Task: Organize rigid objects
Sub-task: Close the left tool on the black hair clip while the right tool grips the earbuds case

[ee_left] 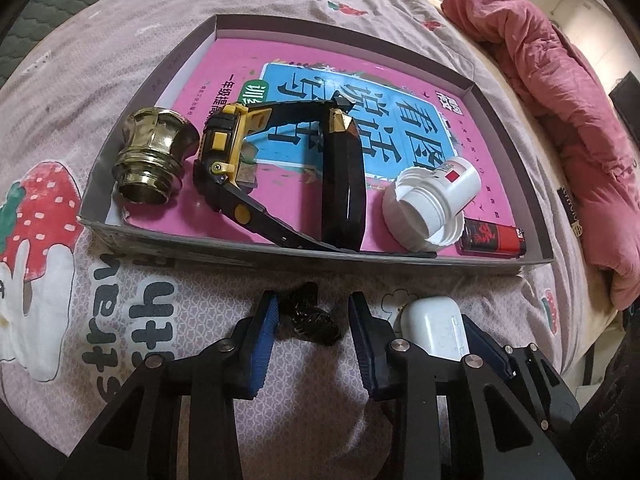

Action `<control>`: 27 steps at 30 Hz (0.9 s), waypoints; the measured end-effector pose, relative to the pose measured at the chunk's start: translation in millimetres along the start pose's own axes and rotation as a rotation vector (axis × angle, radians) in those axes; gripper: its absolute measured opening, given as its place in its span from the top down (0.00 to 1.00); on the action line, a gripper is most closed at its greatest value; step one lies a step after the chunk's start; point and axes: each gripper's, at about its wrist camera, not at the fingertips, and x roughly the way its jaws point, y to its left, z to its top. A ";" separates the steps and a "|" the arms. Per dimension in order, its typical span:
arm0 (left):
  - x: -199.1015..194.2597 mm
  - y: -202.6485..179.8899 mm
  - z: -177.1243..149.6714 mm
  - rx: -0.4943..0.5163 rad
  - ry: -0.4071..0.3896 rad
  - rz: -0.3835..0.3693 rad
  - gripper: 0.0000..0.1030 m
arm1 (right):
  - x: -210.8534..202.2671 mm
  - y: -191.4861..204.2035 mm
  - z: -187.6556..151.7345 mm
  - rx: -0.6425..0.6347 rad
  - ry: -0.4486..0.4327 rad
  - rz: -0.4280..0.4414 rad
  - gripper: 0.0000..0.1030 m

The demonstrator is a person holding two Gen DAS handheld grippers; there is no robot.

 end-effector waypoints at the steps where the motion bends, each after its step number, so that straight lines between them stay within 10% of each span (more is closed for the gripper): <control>1: -0.1 -0.3 -0.6 0.002 0.000 0.003 0.64 | 1.1 1.2 0.3 -0.011 0.001 -0.008 0.40; 27: -11.4 9.6 -15.0 0.058 -0.028 -0.057 0.75 | -15.6 -19.3 -1.1 -0.018 -0.021 -0.002 0.55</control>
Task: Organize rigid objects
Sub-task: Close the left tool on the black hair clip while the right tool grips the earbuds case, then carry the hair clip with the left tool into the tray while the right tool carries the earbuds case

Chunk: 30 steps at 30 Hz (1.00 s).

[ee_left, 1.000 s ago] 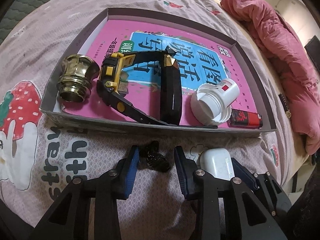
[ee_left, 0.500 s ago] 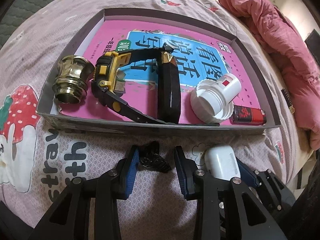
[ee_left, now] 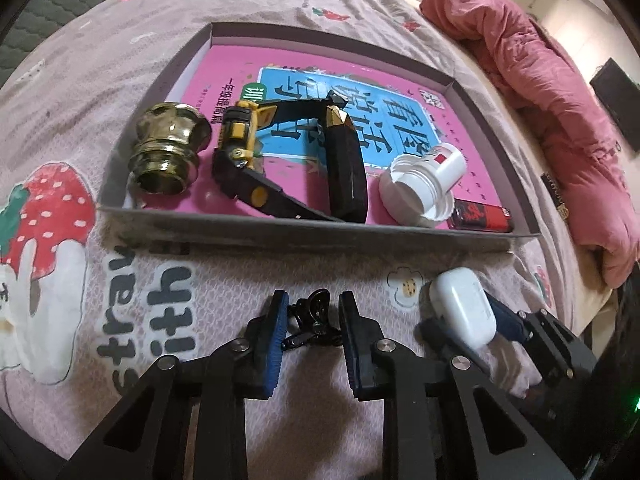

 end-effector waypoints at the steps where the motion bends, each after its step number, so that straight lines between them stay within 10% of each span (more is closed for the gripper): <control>1: -2.1 -0.3 -0.9 0.007 -0.003 -0.001 0.75 | -2.4 -4.1 0.4 0.020 -0.003 0.018 0.55; 12: -22.8 -8.6 -1.5 0.044 -0.051 -0.005 0.75 | -23.0 -32.2 3.8 0.160 -0.054 0.104 0.55; 30: -55.4 -26.6 -3.6 0.118 -0.133 0.008 0.75 | -57.4 -5.8 16.0 0.026 -0.173 0.072 0.55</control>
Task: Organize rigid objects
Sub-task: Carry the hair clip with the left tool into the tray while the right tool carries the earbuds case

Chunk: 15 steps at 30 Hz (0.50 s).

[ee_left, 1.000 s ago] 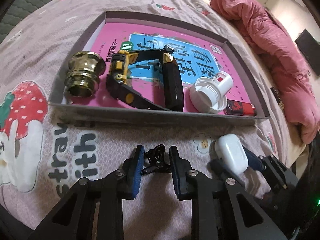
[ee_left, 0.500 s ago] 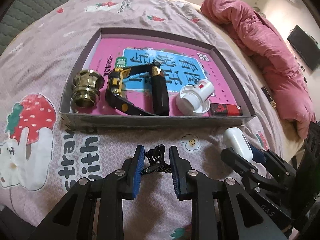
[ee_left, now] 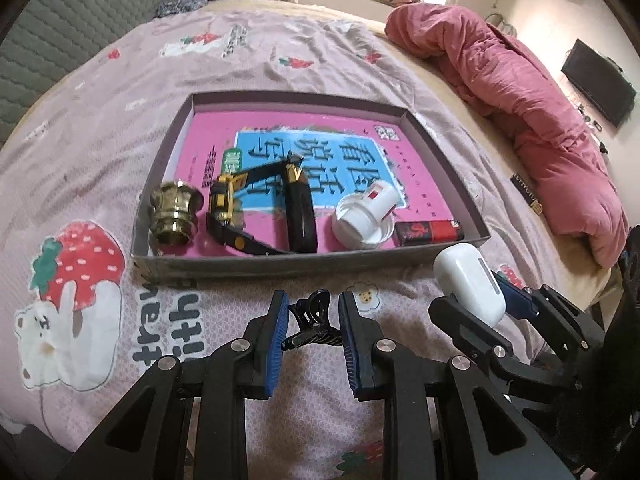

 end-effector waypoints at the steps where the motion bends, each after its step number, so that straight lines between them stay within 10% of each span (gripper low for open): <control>1: -1.5 -0.3 0.7 0.002 -0.005 0.000 0.75 | -0.6 -0.2 1.1 0.000 -0.004 -0.003 0.55; 15: -10.3 -9.6 12.6 0.026 -0.050 -0.003 0.75 | -8.0 -12.2 15.6 0.019 -0.058 -0.039 0.55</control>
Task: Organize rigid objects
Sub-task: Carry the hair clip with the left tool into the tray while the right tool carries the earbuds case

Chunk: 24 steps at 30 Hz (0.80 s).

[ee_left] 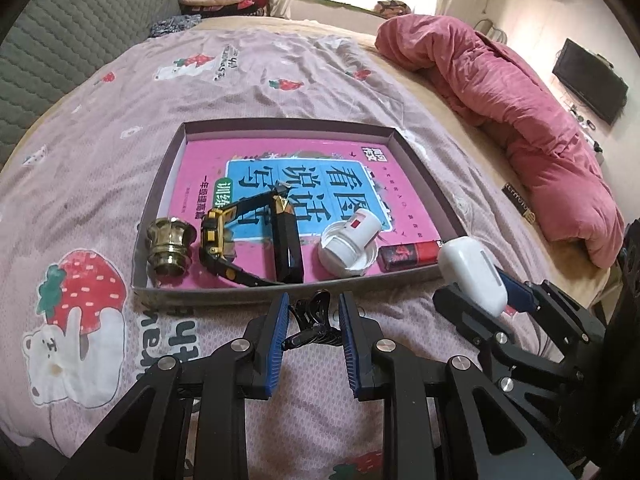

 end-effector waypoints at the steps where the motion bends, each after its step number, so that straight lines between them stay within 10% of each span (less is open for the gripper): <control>1: -0.3 0.5 0.5 -0.002 -0.003 0.000 0.75 | -0.5 -1.1 1.1 0.004 -0.003 0.000 0.55; 24: 3.5 22.9 29.5 -0.055 -0.053 0.029 0.79 | -2.3 -27.7 20.6 0.024 -0.058 -0.068 0.55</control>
